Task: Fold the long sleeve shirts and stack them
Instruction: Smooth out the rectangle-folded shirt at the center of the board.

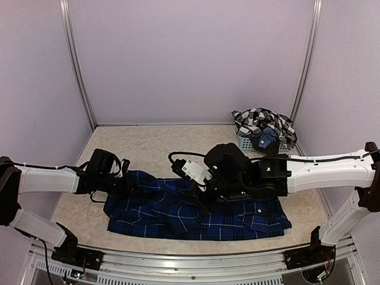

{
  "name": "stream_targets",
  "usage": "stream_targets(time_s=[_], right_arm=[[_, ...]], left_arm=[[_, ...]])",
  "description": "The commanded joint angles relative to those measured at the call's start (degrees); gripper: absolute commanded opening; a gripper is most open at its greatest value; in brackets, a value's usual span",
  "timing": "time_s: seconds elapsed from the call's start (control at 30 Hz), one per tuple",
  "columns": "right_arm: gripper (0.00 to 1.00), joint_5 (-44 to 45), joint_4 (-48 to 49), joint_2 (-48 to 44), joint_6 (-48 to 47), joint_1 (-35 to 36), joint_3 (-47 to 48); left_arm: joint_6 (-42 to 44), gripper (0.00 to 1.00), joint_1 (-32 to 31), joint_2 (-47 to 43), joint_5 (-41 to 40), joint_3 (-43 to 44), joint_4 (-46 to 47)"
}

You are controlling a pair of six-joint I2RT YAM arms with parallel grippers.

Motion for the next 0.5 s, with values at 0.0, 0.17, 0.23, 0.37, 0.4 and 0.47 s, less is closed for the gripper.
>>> stream_targets(time_s=[0.0, 0.17, 0.23, 0.37, 0.4, 0.47], right_arm=[[0.00, 6.5, 2.2, -5.3, -0.5, 0.1, -2.8], [0.00, 7.2, 5.3, -7.3, -2.6, 0.2, -5.0], [0.00, 6.9, 6.8, -7.6, -2.9, 0.1, -5.9], [0.01, 7.8, 8.8, -7.5, -2.1, 0.1, -7.1], [0.03, 8.5, 8.8, -7.1, -1.3, 0.1, -6.9], [0.05, 9.6, 7.2, -5.2, 0.7, 0.1, -5.2]], left_arm=[[-1.3, 0.00, 3.1, -6.5, 0.2, -3.7, -0.3], [-2.6, 0.00, 6.0, -12.7, -0.1, -7.1, -1.1], [-2.7, 0.00, 6.6, -14.5, -0.2, -8.0, -2.0], [-3.0, 0.00, 7.1, -17.6, -0.5, -9.5, -3.9], [-3.1, 0.00, 7.2, -18.2, -0.5, -10.0, -4.2], [-3.4, 0.00, 7.4, -19.5, -0.7, -10.8, -4.5]])
